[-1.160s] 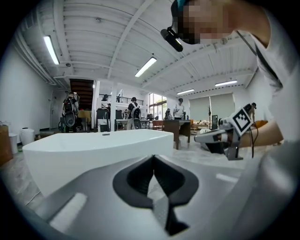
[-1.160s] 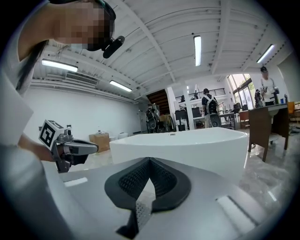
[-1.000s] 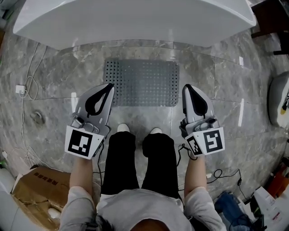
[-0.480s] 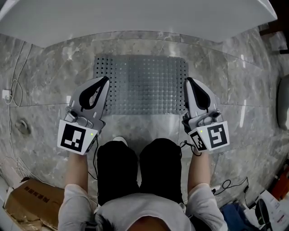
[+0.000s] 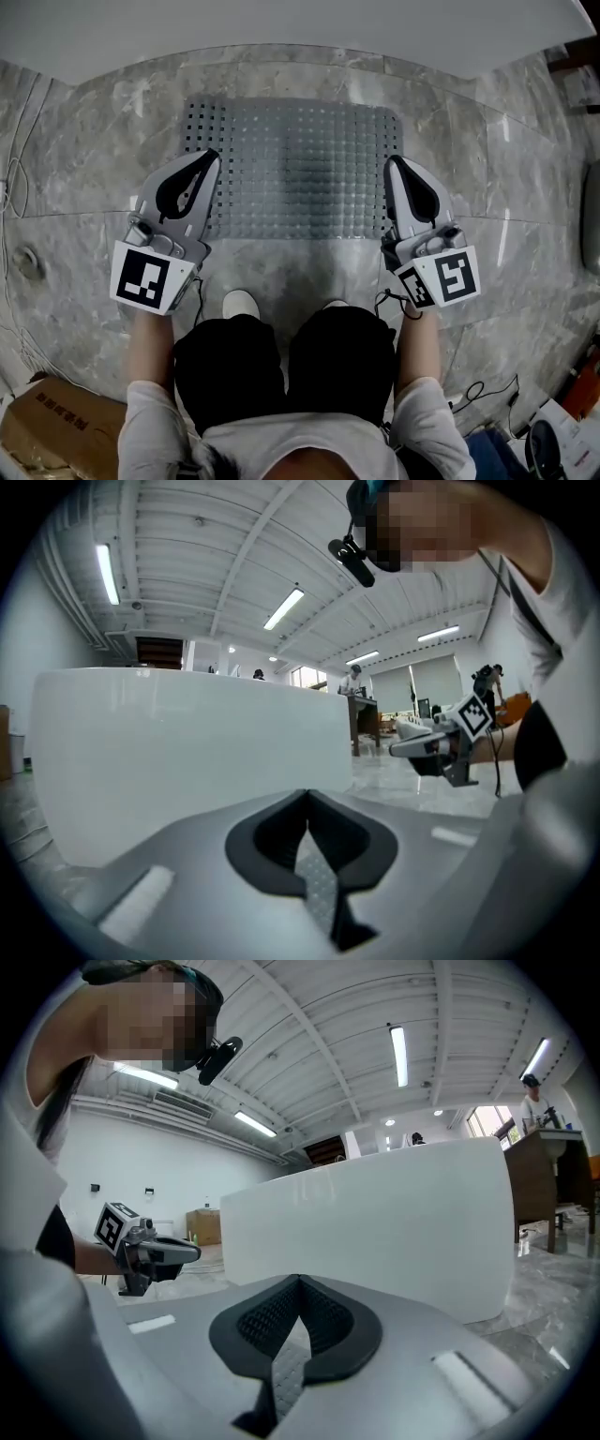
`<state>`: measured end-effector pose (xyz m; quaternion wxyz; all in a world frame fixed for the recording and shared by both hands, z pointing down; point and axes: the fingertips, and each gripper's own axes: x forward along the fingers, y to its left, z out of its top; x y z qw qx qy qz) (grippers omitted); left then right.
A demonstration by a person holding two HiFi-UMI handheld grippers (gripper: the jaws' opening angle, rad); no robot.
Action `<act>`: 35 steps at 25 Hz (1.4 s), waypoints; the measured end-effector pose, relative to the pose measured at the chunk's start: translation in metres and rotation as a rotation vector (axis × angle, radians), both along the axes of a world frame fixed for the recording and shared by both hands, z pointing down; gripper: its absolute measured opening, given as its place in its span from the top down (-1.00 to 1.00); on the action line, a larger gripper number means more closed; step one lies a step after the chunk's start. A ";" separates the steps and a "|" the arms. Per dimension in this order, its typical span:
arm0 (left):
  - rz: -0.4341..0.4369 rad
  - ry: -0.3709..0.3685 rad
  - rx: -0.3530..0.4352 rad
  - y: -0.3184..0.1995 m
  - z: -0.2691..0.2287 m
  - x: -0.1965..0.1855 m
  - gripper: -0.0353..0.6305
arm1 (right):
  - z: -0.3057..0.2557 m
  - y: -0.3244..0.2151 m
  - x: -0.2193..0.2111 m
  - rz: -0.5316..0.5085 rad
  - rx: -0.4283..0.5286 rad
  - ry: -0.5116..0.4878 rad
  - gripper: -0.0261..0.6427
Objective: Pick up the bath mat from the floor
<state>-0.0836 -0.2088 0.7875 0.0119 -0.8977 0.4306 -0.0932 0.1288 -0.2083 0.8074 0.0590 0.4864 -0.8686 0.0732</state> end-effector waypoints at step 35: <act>-0.283 -0.160 -0.409 -0.008 0.187 -0.096 0.36 | 0.145 -0.004 0.070 0.114 -0.208 0.033 0.39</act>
